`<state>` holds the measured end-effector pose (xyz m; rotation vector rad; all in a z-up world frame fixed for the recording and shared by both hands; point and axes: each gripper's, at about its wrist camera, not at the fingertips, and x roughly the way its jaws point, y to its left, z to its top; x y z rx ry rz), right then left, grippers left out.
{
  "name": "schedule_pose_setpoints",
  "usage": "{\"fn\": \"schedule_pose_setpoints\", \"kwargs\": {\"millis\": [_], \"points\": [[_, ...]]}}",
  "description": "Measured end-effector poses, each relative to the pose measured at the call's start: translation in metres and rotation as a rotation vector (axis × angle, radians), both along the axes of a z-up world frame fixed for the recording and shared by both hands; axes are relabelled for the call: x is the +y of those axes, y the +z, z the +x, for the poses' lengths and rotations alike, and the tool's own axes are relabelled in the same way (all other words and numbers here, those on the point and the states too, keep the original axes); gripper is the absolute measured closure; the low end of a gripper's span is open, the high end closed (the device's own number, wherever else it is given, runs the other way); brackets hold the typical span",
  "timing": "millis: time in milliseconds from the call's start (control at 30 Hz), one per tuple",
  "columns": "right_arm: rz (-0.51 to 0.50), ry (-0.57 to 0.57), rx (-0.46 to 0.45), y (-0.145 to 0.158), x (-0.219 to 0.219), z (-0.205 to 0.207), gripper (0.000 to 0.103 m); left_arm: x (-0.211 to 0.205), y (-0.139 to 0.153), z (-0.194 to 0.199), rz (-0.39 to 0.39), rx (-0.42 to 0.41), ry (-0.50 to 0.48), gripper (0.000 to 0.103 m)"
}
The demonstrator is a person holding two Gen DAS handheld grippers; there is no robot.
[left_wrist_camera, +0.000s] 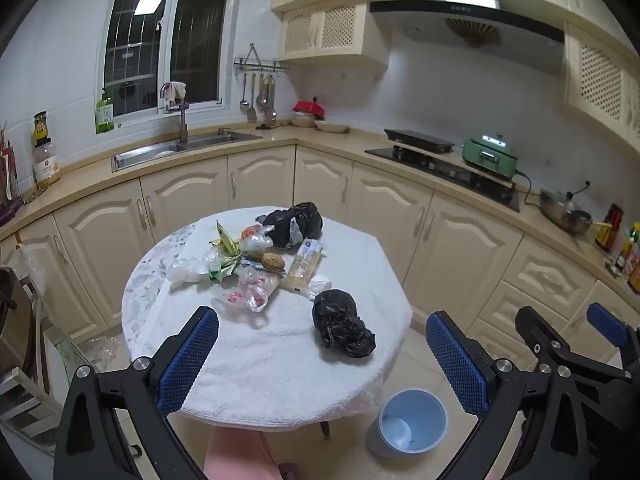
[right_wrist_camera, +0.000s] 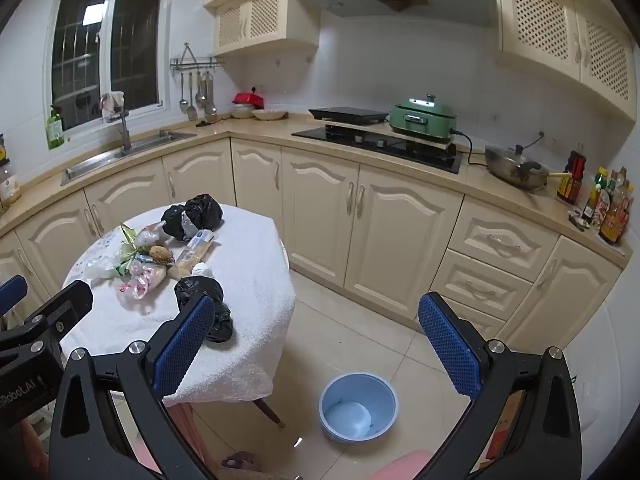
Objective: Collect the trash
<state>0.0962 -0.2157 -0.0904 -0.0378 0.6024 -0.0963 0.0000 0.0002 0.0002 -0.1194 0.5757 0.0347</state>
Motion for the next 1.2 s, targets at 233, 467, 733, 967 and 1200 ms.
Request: {"fn": "schedule_pose_setpoints", "kwargs": {"millis": [233, 467, 733, 967, 1200], "points": [[0.032, 0.002, 0.011, -0.003, -0.007, 0.003, 0.0, -0.003, 0.005, 0.003, 0.027, 0.018, 0.017, 0.001], [0.071, -0.032, 0.014, -0.007, -0.017, 0.001, 0.0, 0.001, -0.006, 0.009, 0.032, 0.029, 0.002, 0.001], [0.044, -0.03, 0.0, -0.003, -0.01, -0.003, 0.0, 0.01, -0.009, 0.014, -0.01, 0.018, 0.005, 0.001], [0.029, -0.006, -0.003, -0.003, -0.004, -0.004, 0.0, 0.011, -0.013, 0.01, -0.016, -0.03, 0.011, 0.001], [0.052, -0.001, -0.008, -0.002, -0.003, -0.006, 0.0, 0.0, -0.017, 0.011, 0.027, -0.036, -0.006, 0.001]]}}
